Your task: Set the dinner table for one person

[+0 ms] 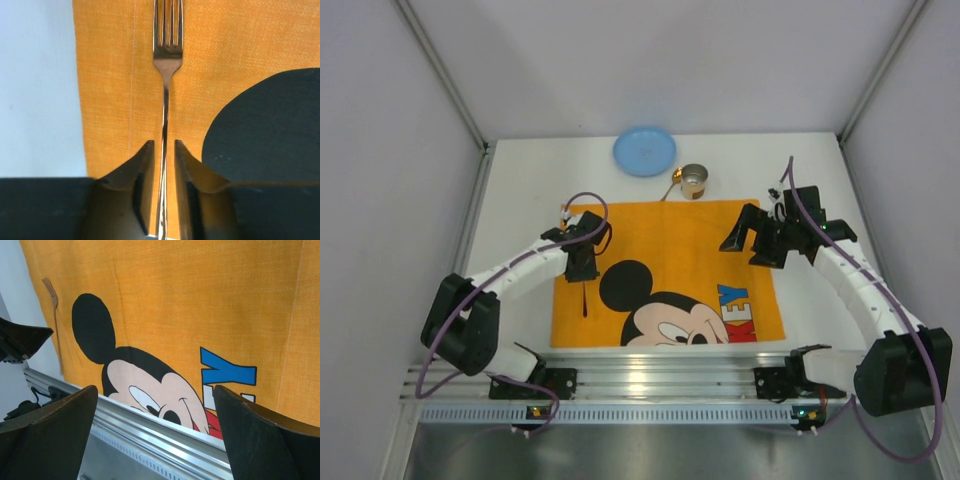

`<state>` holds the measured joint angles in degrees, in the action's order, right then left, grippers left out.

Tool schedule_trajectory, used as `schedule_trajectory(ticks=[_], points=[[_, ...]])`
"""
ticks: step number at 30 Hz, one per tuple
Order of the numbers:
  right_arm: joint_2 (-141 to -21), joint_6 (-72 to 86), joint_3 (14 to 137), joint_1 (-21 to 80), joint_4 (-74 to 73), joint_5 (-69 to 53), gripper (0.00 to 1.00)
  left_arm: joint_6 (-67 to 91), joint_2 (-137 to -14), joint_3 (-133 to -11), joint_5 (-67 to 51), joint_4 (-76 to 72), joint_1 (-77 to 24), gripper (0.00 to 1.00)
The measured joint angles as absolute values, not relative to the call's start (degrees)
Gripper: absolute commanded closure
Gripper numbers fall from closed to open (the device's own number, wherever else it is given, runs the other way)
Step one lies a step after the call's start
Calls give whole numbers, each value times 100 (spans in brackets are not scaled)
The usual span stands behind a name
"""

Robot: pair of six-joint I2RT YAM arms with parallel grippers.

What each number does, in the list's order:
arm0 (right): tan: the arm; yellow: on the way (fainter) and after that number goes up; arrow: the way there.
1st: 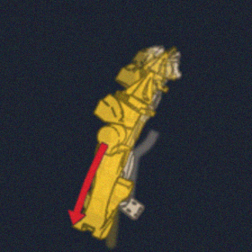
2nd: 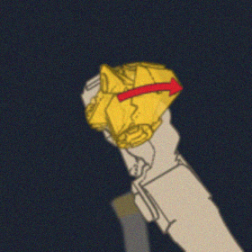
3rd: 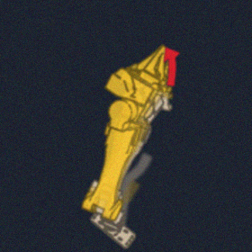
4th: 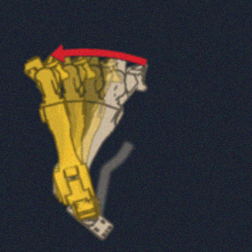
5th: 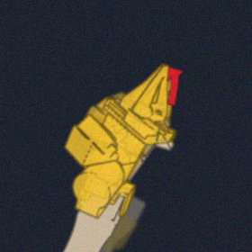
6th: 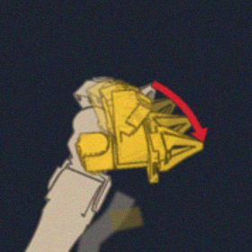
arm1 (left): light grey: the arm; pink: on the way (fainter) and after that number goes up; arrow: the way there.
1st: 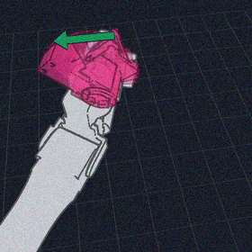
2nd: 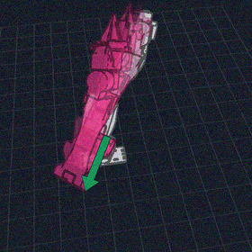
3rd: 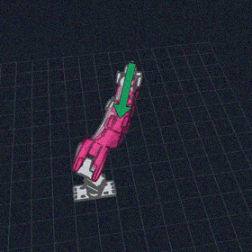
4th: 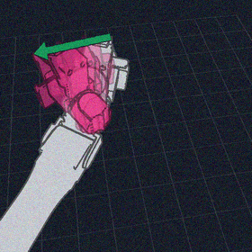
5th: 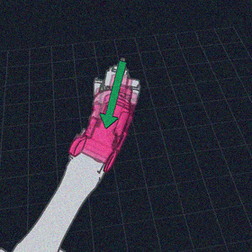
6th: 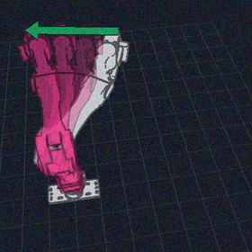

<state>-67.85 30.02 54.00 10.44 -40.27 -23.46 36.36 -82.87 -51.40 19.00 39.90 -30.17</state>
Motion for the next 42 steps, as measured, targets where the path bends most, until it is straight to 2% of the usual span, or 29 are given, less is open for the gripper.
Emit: schedule_trajectory(ticks=[1, 5, 8, 11, 17, 27, 38, 42], points=[[-6785, 3002, 5400, 1044, -4025, -2346, 0, 3621, -8278, -5186, 1927, 4040, -3015, 58], [-6785, 3006, 5413, 1037, -4027, -2338, 0, 3435, -8261, -5695, 2171, 4281, -3015, 47], [-6785, 3009, 5452, 1031, -4034, -2311, 0, 3148, -8357, -6451, 2410, 4377, -2989, 40], [-6785, 3011, 5520, 1002, -4053, -2276, 0, 2816, -8796, -7404, 2495, 4362, -2864, 38], [-6788, 3011, 5651, 985, -4152, -2211, 0, 2456, -10853, -9907, 1918, 4056, -2158, 43], [-7006, 2858, 6305, 858, -4604, -1881, 0, 3127, -14247, -13117, 510, 3297, -1229, 40], [-7491, 2569, 6692, 456, -5063, -1520, 0, 4158, -14833, -13085, -526, 2200, -987, 43], [-7734, 2547, 6692, 366, -5087, -1505, 0, 4303, -15063, -13257, -753, 1962, -965, 50]])
